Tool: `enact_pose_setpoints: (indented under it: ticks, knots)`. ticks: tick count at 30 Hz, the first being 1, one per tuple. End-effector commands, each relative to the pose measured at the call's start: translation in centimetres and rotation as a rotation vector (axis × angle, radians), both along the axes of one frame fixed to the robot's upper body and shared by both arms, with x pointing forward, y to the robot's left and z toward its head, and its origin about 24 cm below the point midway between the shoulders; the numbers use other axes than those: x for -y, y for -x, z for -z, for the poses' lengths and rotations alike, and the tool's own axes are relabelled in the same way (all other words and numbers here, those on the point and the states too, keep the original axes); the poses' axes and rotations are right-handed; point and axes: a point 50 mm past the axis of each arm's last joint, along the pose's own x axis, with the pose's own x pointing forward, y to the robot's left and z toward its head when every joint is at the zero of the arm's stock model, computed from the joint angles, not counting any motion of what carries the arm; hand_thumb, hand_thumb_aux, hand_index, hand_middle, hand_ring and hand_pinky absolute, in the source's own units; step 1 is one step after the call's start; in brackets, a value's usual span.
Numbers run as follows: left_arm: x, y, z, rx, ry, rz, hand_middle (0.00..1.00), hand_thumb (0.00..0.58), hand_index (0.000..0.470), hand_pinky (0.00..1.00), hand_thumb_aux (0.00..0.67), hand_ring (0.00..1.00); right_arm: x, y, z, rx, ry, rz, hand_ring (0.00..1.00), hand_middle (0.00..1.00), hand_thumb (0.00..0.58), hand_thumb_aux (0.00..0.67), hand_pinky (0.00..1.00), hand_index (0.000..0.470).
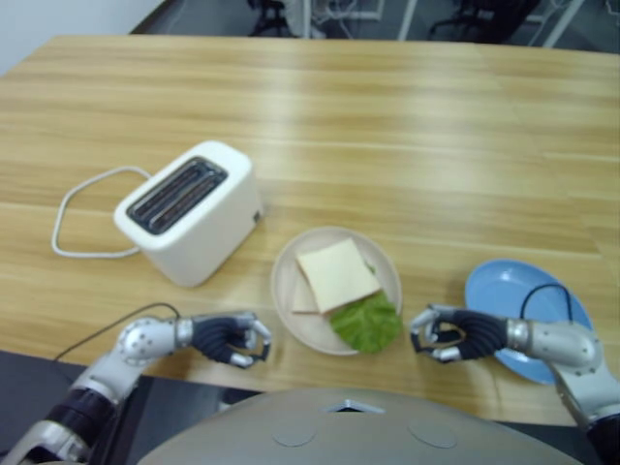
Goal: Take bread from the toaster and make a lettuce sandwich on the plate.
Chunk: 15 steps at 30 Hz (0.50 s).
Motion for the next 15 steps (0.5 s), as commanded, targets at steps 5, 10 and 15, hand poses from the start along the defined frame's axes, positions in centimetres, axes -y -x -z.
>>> enact_pose_setpoints:
  ticks: [5,10,15]
  knots:
    - [1.8,-1.6,2.0,0.1,-0.072,0.002,1.0,0.58,0.46,1.0,0.67,1.0,-2.2,-1.4,2.6,-0.001,0.056,-0.009,1.0,1.0,0.58,0.67,1.0,0.46]
    - [2.9,-4.2,2.0,0.214,-0.062,-0.056,1.0,0.58,0.46,1.0,0.67,1.0,-3.0,-2.9,3.3,0.075,0.061,0.053,1.0,1.0,0.58,0.67,1.0,0.46]
    - [3.7,-6.8,1.2,0.306,-0.002,-0.141,1.0,0.58,0.46,1.0,0.67,1.0,-2.8,-4.9,3.0,0.18,0.066,0.166,1.0,1.0,0.58,0.67,1.0,0.46]
